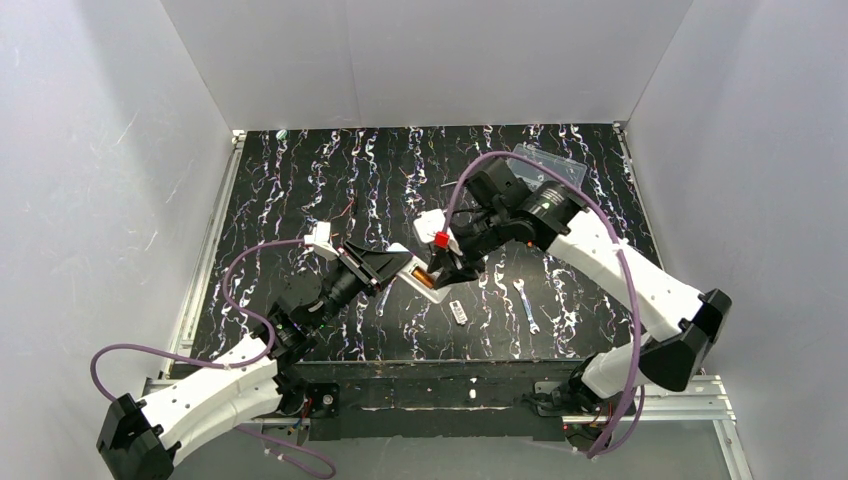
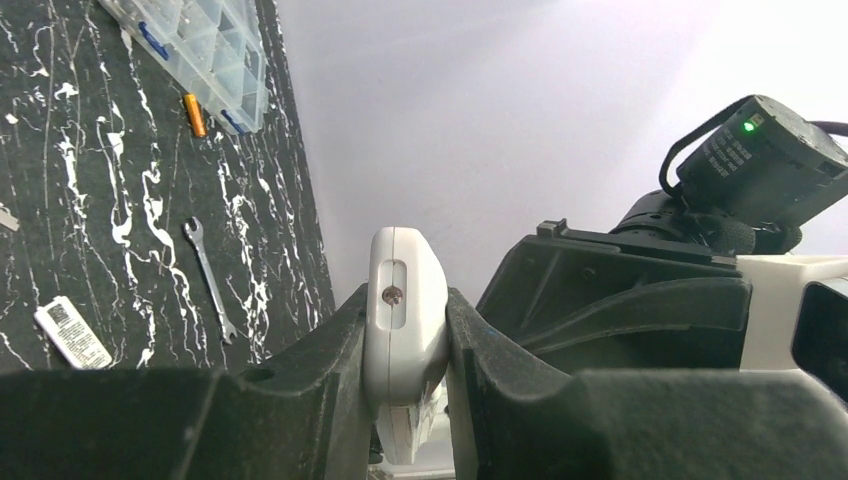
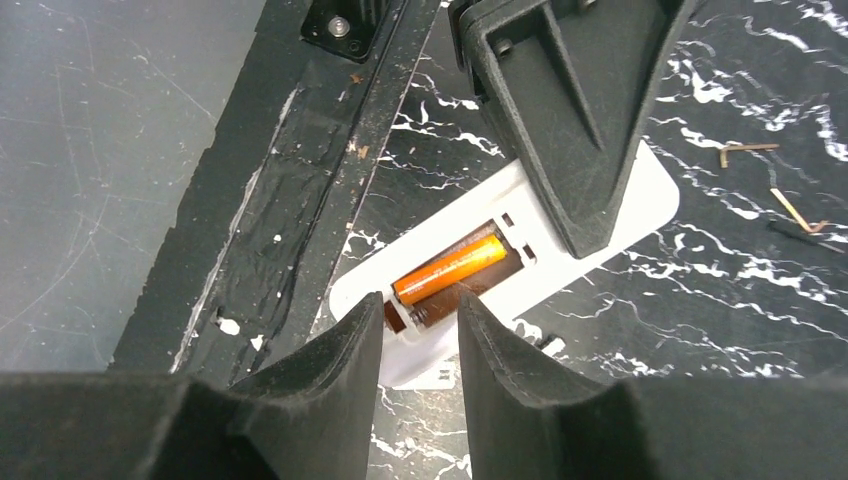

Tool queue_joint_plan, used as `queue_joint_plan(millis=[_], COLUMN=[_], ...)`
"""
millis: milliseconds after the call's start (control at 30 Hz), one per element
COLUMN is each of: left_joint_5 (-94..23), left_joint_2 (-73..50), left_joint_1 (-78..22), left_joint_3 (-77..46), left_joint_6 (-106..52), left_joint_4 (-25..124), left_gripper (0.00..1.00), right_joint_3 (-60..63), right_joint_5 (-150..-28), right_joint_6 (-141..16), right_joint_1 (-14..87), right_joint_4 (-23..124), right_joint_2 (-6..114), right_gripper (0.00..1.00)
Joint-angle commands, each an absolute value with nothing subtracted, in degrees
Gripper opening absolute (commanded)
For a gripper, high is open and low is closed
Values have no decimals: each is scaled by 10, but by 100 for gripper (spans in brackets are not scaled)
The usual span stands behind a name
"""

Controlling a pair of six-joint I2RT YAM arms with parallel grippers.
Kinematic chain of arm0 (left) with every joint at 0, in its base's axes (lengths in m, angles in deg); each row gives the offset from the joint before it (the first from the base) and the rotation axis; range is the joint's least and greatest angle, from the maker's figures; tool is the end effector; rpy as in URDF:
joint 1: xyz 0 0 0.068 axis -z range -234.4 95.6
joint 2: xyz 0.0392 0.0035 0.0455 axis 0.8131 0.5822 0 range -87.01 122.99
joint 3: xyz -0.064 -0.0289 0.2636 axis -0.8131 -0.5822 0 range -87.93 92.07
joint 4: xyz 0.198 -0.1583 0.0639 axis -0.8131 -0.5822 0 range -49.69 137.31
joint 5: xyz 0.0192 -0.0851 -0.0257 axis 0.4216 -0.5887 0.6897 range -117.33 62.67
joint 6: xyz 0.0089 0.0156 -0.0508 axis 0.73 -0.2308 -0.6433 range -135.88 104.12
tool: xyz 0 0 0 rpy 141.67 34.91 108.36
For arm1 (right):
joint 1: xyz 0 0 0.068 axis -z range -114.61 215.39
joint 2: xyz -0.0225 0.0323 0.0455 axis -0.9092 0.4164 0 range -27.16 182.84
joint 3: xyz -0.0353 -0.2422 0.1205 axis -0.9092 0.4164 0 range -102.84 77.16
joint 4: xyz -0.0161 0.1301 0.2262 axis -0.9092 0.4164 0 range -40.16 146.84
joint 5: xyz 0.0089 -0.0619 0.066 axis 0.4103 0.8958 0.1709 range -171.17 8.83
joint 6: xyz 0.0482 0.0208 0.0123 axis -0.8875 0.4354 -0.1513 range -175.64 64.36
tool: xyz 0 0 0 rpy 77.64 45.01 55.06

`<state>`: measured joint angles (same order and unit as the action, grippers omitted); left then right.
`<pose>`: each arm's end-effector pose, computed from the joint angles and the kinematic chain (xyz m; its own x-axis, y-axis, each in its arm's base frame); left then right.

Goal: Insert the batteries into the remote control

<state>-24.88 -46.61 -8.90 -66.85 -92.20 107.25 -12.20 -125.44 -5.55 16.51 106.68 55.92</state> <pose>0.1084 -0.1082 0.3315 -0.5623 -0.8128 -0.1525 0.6065 -0.2799 -0.7442 0.1708 0.2336 0.3851 0.3116 -0.4782 -0.8211 -0.9227 -0.3586 -0.1414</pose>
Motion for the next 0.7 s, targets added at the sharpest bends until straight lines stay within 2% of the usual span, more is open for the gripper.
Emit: queue_joint_plan(millis=[0,133,267,433,533,667], left_joint_5=[-255,-251,-248,-257,-273,-314], left_joint_2=[-485,-486,-484,-460,-432,-401], left_joint_1=[-87,-87,-87,-87,-87,-87], left_joint_3=[-665,-665,-661,-661,-657,-639], left_joint_6=[-925,-928,-926,-926,-929,-925], left_joint_4=[1139,1136,1135,1185,1233,1272], left_gripper=[0,0,0,0,0,0], right_joint_3=[-140,-90,4,119,122,67], right_joint_5=[-1240,-1221,-1182,-1019,-951,-922], right_joint_6=[-62,-109,-214,-497,-635,-761], right_joint_1=[164,165,164,164,164,164], right_joint_4=[1033,957,808,626,639,730], right_joint_2=[504,451,373,280,260,275], right_gripper=[42,45,51,57,58,69])
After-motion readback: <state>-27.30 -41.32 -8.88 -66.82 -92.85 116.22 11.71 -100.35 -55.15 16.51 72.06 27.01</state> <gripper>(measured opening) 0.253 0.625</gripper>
